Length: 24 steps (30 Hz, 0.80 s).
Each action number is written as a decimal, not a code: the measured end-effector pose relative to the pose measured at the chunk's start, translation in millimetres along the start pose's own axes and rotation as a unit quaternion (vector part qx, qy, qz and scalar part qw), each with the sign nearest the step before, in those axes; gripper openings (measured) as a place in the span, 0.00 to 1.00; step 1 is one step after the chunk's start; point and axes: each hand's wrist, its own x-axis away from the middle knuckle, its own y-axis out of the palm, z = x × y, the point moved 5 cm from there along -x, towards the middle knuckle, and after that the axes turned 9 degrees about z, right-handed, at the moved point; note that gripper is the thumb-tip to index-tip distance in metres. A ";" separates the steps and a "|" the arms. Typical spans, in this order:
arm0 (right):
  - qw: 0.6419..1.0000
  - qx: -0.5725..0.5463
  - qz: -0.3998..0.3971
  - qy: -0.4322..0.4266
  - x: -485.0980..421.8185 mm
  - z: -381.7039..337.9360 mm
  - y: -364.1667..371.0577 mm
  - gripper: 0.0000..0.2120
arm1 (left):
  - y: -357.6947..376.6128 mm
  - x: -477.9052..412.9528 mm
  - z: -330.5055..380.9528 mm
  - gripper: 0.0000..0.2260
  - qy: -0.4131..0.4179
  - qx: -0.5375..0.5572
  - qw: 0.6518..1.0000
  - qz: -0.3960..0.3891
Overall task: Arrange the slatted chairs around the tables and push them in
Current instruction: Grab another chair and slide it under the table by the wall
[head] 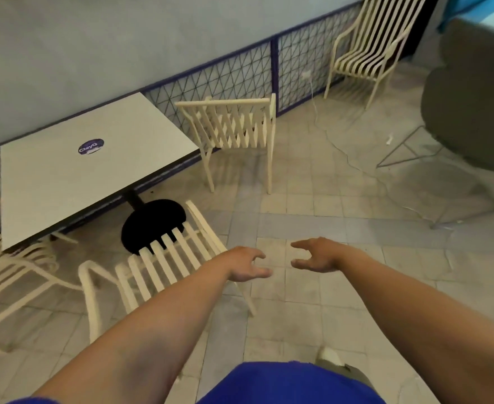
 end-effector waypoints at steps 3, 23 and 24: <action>1.000 0.000 -0.008 0.004 -7.1 46.5 -16.8 0.35 | 1.4 -32.8 41.1 0.34 -0.007 -0.001 1.000 0.004; 0.997 0.011 -0.060 -0.045 -180.9 135.0 -118.3 0.35 | -78.1 -215.3 44.3 0.34 -0.069 0.038 0.997 0.005; 0.997 0.011 -0.058 -0.045 -198.1 135.4 -125.5 0.35 | -87.6 -230.1 38.7 0.34 -0.069 0.041 0.997 0.009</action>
